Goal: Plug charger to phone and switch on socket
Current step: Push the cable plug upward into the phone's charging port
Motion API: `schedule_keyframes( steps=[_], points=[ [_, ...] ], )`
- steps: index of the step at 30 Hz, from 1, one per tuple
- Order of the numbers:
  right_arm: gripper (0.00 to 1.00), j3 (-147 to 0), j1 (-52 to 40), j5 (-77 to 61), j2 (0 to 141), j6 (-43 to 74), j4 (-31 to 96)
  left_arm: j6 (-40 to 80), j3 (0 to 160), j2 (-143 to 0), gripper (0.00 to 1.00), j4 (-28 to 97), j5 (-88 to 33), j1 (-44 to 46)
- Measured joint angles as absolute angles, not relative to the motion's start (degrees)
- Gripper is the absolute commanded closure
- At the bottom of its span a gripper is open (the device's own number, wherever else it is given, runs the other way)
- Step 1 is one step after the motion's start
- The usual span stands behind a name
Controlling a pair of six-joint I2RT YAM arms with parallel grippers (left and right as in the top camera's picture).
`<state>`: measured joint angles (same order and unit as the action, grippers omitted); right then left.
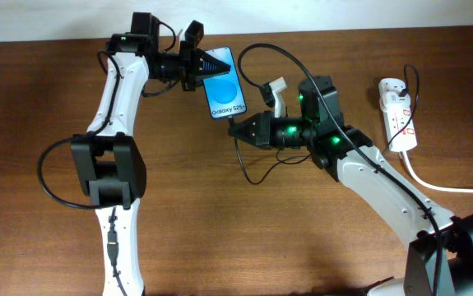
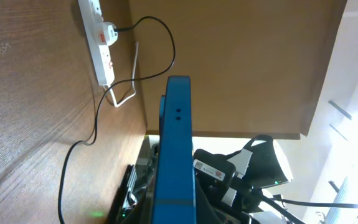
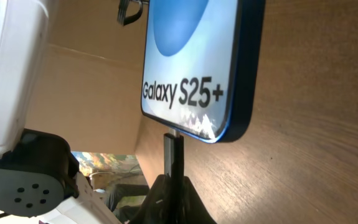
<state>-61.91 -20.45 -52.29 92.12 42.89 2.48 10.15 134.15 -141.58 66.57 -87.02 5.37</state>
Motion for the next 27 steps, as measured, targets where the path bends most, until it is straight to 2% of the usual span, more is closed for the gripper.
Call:
schedule_keyframes(
  steps=[20, 27],
  points=[
    [0.96, -60.8, -19.5, -54.0, 92.1, 43.8, -0.5, 10.4, 134.2, -141.6, 1.0, 66.0, -87.5, 6.2],
    [0.92, -60.8, -19.4, -54.1, 92.1, 43.8, -0.5, 10.3, 134.2, -141.6, 1.0, 66.0, -87.5, 6.2]
  ],
)
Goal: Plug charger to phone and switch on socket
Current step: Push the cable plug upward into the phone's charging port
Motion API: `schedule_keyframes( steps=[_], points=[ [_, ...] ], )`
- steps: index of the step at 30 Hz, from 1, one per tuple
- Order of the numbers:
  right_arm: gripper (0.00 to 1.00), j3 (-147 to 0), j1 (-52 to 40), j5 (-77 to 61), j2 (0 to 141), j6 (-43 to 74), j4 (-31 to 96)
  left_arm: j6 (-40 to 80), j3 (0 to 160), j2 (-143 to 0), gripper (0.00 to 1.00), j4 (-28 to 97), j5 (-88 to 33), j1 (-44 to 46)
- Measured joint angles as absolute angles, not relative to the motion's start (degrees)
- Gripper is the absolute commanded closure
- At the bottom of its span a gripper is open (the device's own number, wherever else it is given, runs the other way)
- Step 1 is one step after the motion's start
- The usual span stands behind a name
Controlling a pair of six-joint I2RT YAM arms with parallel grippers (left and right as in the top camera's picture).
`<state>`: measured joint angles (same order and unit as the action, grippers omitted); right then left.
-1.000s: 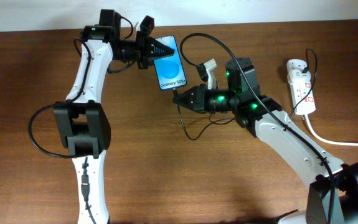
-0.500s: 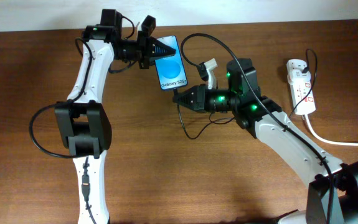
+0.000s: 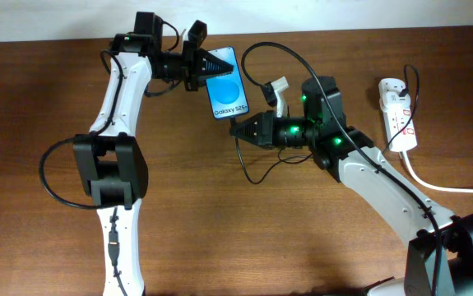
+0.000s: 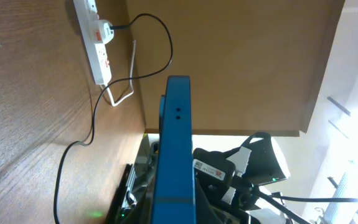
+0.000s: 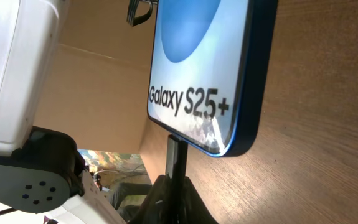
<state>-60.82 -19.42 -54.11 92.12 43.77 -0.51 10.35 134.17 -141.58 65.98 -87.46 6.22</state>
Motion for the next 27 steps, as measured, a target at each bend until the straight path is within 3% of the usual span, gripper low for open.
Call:
schedule_keyframes(
  steps=[17, 20, 23, 27],
  points=[
    [0.85, -61.0, -18.4, -56.9, 92.1, 42.8, 4.8, 9.9, 134.2, -141.6, 1.0, 66.4, -86.8, 8.4],
    [0.8, -61.0, -18.4, -57.2, 92.1, 41.9, 5.7, 9.9, 134.2, -141.6, 1.0, 66.4, -86.6, 8.8],
    [0.63, -61.0, -18.3, -57.7, 92.1, 41.6, 5.8, 9.9, 134.2, -141.6, 1.0, 66.2, -86.8, 8.8],
    [0.55, -61.0, -17.0, -59.6, 92.1, 40.2, 5.8, 10.0, 134.2, -141.6, 1.0, 65.2, -86.8, 8.5]
  ],
)
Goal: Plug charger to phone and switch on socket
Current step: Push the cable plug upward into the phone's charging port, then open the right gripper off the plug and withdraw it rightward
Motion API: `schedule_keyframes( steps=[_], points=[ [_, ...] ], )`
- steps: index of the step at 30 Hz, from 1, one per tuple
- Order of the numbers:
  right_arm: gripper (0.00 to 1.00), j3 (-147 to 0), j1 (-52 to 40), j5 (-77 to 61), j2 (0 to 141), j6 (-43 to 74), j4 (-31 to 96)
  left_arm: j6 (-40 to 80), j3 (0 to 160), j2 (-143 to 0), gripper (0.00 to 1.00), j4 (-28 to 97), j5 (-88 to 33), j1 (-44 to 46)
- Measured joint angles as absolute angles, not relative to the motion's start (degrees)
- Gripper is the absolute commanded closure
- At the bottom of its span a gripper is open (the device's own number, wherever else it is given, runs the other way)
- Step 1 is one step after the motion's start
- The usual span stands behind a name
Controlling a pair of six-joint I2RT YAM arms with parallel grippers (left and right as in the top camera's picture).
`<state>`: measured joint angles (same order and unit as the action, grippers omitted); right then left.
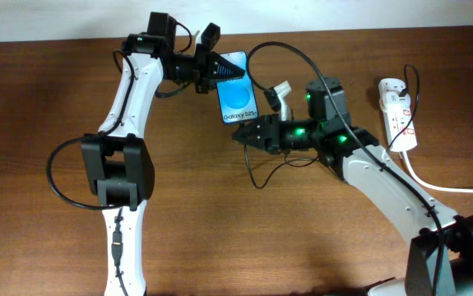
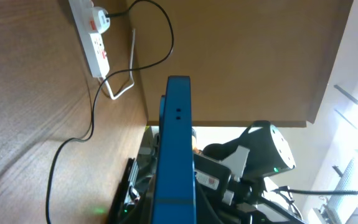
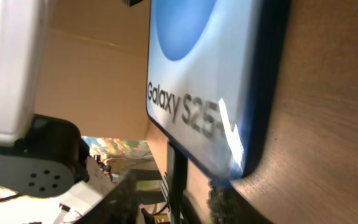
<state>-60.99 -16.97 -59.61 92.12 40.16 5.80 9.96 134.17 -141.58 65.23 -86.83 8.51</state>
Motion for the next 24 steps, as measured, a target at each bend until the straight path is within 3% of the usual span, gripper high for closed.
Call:
schedule_keyframes(
  steps=[4, 10, 13, 18, 24],
  points=[
    [0.48, -61.0, -12.6, -61.9, 92.1, 38.9, 5.8, 10.0, 134.2, -141.6, 1.0, 65.1, -86.4, 7.6],
    [0.26, -61.0, -6.9, -65.1, 92.1, 35.1, 5.9, 5.0, 134.2, -141.7, 1.0, 65.1, -83.9, 7.1],
    [0.23, -61.0, -5.2, -64.6, 92.1, 32.4, 7.2, 2.2, 134.2, -142.1, 1.0, 65.6, -78.5, 7.2],
    [0.18, -61.4, -4.6, -55.4, 92.1, 26.3, 18.6, -0.1, 134.1, -142.2, 1.0, 69.9, -62.7, 7.3],
    [0.09, -68.3, -4.6, -38.3, 92.3, 19.9, 39.2, -1.1, 134.2, -142.8, 1.0, 72.9, -53.9, 7.9]
  ],
)
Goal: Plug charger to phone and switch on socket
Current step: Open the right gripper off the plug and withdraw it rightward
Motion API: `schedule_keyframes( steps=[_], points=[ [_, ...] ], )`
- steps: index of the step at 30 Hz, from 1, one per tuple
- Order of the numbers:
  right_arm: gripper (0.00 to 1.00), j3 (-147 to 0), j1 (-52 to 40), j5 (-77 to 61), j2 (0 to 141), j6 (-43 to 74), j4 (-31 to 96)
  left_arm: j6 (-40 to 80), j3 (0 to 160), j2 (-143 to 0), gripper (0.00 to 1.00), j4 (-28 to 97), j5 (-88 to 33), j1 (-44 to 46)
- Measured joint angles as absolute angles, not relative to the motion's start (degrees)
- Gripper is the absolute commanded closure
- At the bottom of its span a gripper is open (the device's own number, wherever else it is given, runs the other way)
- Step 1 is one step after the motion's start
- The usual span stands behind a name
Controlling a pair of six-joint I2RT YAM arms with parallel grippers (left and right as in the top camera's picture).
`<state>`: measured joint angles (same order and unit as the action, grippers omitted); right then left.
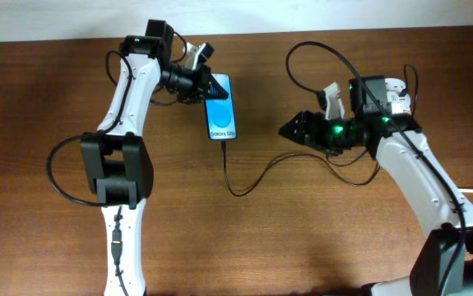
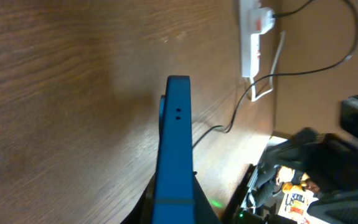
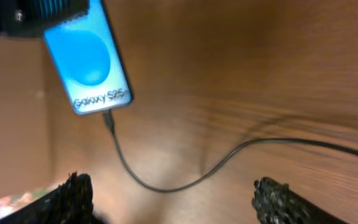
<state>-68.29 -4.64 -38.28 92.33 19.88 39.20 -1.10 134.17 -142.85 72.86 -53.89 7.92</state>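
Observation:
The blue phone (image 1: 220, 107), its lit screen reading Galaxy S25+, faces up at the back middle of the table. My left gripper (image 1: 204, 85) is shut on its top end. The left wrist view shows it edge-on (image 2: 177, 137) between the jaws. A black charger cable (image 1: 234, 187) is plugged into the phone's bottom end and trails right across the table. My right gripper (image 1: 289, 129) stands open and empty well to the right of the phone, with the phone (image 3: 90, 61) and cable (image 3: 166, 183) ahead of its spread fingertips (image 3: 277, 198).
The white socket strip (image 2: 254, 31) with red switches lies at the table's far right, with the charger plugged into it. In the overhead view my right arm covers most of it. A white cord leaves the table's right side.
My right gripper has let go of the plug, now stands wide open and has moved far to the right. The cable stays plugged into the phone. The left gripper has shifted the phone slightly left.
My left gripper held the phone while the right gripper held the plug just below its bottom end. The plug then met the port. Then the right jaws were parting with the plug in the phone. Now the right gripper is away and the cable hangs from the phone.

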Motion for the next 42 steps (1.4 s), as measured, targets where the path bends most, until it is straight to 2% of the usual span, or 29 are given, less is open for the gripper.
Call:
schedule_keyframes(
  steps=[2, 4, 14, 26, 29, 36, 42],
  points=[
    [0.02, -72.0, -4.6, -32.2, 92.3, 18.6, 44.0, -1.1, 134.2, -143.6, 1.0, 73.6, -52.9, 8.1],
    [0.0, -74.5, -4.6, -27.7, 92.3, 17.7, 46.0, -1.1, 134.2, -144.9, 1.0, 74.2, -52.4, 8.2],
    [0.0, -74.8, -4.6, -23.2, 92.3, 16.8, 46.8, -1.1, 134.1, -152.1, 1.0, 74.4, -51.4, 8.4],
    [0.0, -74.8, -4.6, -23.1, 92.3, 16.7, 46.8, 0.3, 134.2, -152.4, 1.0, 74.5, -44.5, 10.9],
    [0.01, -74.8, -4.6, -23.1, 92.3, 16.7, 46.8, 2.9, 134.2, -152.4, 0.96, 74.5, -43.0, 11.8],
    [0.01, -74.8, -4.6, -23.1, 92.3, 16.6, 46.8, 4.6, 134.3, -152.4, 0.63, 74.0, -39.3, 12.1],
    [0.01, -74.8, -4.6, -23.1, 92.3, 16.5, 46.8, 4.3, 134.8, -152.4, 0.56, 74.0, -39.5, 12.1]
  ],
)
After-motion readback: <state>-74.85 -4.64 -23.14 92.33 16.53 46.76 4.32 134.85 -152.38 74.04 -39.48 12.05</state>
